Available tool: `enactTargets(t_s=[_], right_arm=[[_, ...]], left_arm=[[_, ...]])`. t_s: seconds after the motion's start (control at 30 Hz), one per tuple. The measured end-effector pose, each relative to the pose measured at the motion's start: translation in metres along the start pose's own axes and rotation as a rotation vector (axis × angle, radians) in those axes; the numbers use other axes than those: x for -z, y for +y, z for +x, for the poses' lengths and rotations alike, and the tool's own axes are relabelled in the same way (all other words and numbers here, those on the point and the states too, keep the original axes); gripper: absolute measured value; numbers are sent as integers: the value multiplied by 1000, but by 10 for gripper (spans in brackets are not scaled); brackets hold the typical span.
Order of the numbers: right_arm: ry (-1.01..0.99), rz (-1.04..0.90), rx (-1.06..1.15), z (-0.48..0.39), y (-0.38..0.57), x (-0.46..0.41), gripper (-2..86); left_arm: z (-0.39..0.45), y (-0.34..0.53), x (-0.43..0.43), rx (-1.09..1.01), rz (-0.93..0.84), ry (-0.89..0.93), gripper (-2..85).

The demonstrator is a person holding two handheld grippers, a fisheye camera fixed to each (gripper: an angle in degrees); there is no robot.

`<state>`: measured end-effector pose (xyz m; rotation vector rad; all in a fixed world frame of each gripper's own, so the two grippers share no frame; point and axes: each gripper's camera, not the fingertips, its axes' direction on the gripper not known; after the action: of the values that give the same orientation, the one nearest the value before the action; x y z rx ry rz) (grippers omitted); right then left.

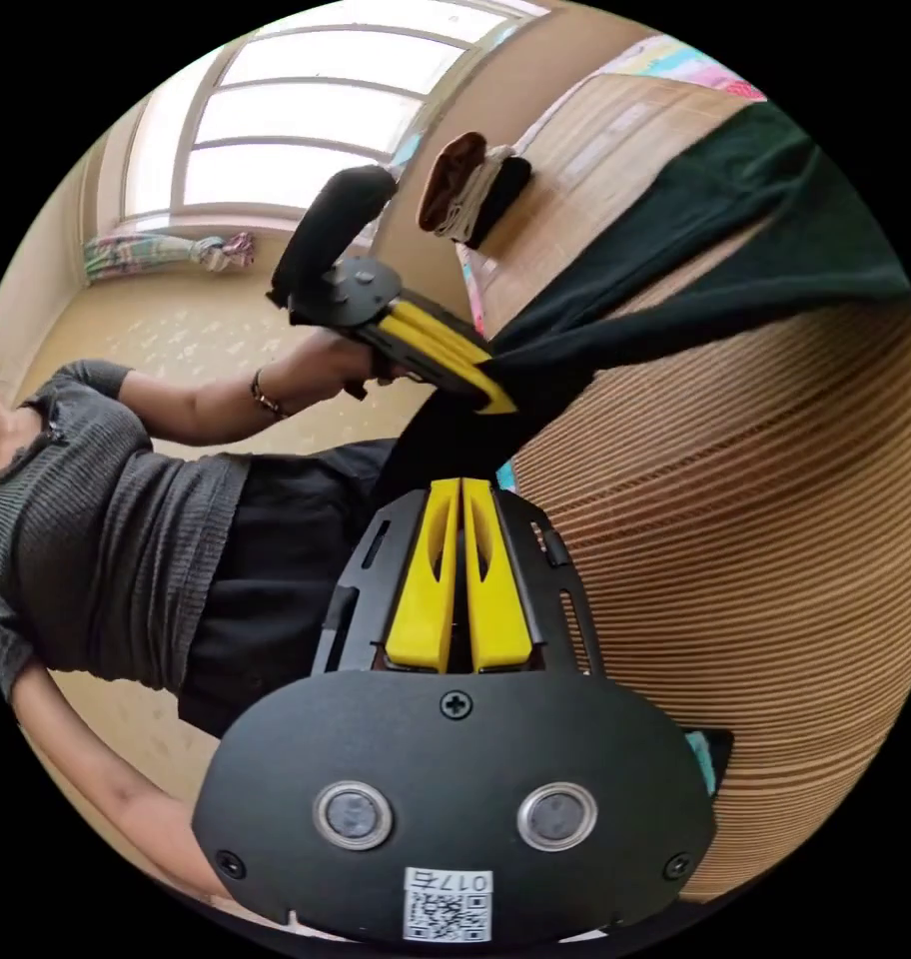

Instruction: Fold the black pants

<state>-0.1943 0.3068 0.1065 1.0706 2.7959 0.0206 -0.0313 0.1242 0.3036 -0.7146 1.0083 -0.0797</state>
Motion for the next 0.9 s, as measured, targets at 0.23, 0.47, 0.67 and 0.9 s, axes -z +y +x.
enactTargets(t_s=[0.23, 0.47, 0.67, 0.9], right_arm=[[-163, 778, -622, 240, -16, 176, 43], [-131, 1097, -764, 339, -120, 227, 118], [-117, 1296, -779, 378, -176, 246, 85], [512, 899, -770, 325, -278, 287, 14]], left_arm=[[-47, 44, -1, 173, 166, 207, -9], [-70, 76, 10, 225, 271, 276, -9], [-93, 98, 31, 212, 328, 288, -9], [-145, 134, 61, 161, 456, 710, -9]])
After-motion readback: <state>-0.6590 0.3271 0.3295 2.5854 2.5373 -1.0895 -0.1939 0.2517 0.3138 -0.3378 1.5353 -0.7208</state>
